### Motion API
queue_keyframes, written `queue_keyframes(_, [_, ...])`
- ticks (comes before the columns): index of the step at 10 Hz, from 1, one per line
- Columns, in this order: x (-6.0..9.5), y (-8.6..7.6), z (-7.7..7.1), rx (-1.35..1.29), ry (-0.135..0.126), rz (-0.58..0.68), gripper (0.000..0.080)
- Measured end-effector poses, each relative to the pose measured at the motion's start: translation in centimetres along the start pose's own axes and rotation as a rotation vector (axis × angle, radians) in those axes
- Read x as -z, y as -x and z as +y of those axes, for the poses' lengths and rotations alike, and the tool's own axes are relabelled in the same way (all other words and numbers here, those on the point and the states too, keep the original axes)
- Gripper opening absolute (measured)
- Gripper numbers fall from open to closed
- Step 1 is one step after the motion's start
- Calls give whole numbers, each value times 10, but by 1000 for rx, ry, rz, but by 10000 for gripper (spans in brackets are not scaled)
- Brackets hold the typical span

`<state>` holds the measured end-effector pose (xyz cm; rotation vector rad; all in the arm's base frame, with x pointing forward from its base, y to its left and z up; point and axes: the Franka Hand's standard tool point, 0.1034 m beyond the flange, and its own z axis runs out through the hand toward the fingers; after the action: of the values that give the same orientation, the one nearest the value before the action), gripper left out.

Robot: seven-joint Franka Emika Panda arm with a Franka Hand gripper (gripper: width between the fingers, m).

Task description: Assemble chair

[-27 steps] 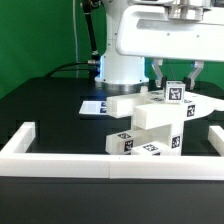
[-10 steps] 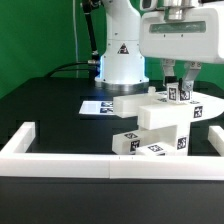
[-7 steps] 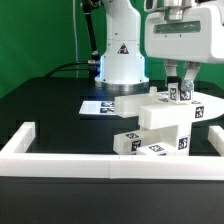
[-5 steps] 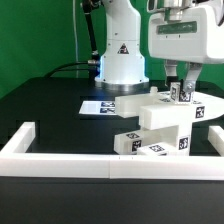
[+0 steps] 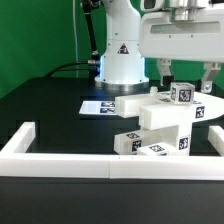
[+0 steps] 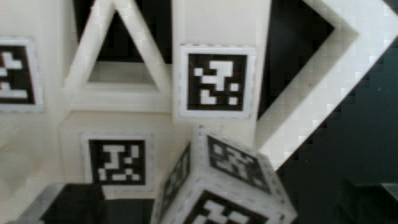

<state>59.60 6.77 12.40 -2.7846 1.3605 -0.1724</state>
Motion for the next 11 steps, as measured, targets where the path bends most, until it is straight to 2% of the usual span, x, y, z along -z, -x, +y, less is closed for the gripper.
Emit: queue_keyframes(11, [0, -2, 1, 705, 10, 5, 649])
